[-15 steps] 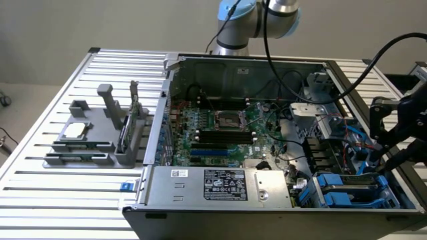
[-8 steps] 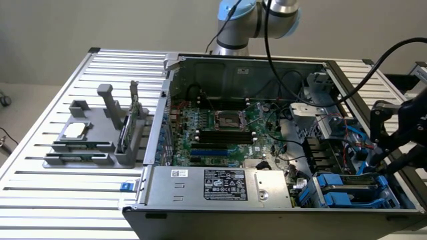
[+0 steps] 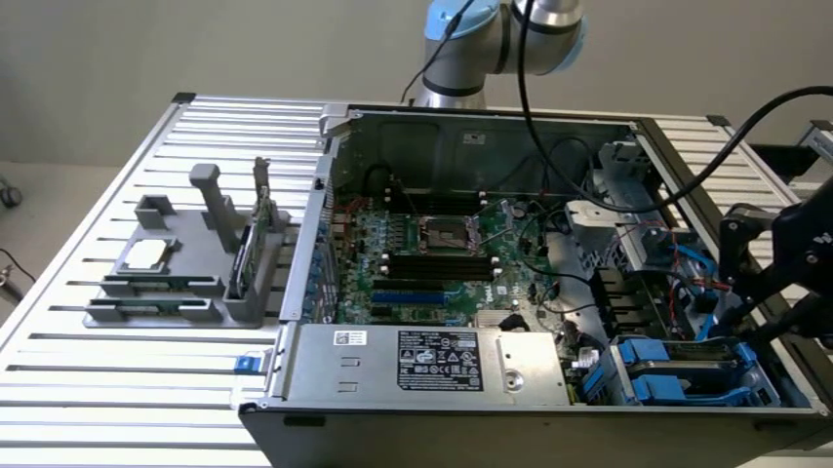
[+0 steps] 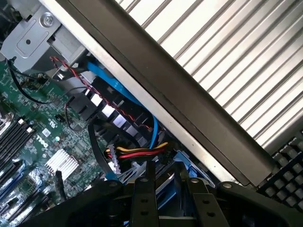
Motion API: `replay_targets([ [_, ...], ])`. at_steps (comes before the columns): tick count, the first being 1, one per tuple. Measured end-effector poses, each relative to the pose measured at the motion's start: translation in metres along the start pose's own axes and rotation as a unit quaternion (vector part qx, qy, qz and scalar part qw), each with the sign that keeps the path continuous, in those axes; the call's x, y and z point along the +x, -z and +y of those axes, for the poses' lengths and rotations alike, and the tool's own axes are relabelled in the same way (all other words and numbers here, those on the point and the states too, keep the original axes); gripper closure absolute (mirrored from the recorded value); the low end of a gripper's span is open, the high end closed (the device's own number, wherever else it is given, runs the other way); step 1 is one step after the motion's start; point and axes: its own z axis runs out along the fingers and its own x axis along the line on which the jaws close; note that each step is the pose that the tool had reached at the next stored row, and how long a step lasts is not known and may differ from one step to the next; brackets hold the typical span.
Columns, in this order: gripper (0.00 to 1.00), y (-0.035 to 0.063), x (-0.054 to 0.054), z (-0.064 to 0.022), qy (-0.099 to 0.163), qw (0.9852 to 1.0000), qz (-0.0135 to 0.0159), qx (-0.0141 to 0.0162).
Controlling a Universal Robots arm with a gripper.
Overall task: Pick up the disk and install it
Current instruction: 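Insert the first disk wire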
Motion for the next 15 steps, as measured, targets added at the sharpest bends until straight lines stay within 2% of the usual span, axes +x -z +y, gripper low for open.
replay_targets([
  [4,0.69,-0.002,-0.0001,-0.0001,-0.023,0.9997,0.0008,0.0002],
  [8,0.69,-0.0025,-0.0003,-0.0003,-0.039,0.9992,0.0069,0.0058],
  [10,0.69,-0.0027,-0.0006,-0.0007,-0.045,0.9989,0.0102,0.0072],
  [15,0.69,-0.0027,-0.0019,-0.0014,-0.052,0.9985,0.0157,0.0042],
])
